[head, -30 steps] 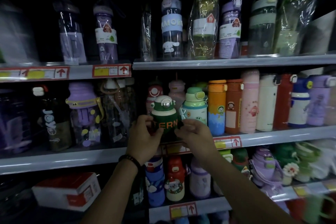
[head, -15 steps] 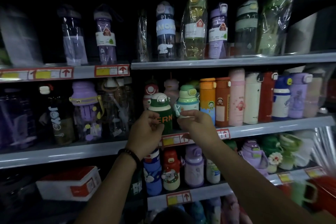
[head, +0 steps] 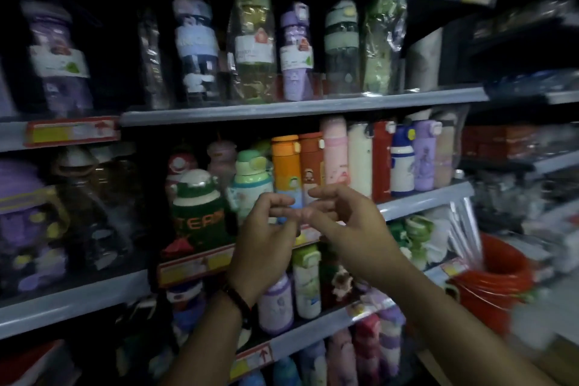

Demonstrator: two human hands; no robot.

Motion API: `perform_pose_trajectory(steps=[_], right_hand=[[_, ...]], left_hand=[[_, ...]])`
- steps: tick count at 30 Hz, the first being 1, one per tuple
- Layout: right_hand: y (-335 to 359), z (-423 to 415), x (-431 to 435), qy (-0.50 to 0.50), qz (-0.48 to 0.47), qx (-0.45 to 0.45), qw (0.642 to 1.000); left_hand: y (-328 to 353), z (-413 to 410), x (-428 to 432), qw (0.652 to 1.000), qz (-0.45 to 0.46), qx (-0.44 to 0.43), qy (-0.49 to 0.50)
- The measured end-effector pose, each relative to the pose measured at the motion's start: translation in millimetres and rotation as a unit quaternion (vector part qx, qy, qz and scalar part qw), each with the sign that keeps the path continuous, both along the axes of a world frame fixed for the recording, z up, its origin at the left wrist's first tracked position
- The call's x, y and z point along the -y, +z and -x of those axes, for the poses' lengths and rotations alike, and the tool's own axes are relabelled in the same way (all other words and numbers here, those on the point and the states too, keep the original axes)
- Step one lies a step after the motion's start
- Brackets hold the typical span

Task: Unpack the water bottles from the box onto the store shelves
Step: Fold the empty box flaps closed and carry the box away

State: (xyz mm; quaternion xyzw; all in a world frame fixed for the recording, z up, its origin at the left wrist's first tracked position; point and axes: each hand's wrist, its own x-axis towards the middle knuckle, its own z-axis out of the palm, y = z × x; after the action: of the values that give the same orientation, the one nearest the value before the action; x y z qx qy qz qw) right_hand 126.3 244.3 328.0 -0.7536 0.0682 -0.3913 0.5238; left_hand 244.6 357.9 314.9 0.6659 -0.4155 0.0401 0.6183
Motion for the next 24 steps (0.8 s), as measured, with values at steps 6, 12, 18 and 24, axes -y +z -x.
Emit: perform_pose_trajectory(steps=[6,12,18,24], right_hand=[[-27,61,77,-0.103,-0.072,0.003,0.992],[-55,128,134,-0.236,-0.098,-0.013,0.967],[-76,189,147,-0.346,-0.108,-0.052,0.93],[-105,248,150,-0.449,-0.088,-0.134,0.879]], left_hand=[[-28,53,117,0.984,0.002,-0.065,-0.167],[-63,107,209,0.954,-0.034,-0.099,-0.28],[-89,160,255,0.913,-0.071,-0.13,-0.381],[-131,195,281,0.879,-0.138,-0.126,-0.44]])
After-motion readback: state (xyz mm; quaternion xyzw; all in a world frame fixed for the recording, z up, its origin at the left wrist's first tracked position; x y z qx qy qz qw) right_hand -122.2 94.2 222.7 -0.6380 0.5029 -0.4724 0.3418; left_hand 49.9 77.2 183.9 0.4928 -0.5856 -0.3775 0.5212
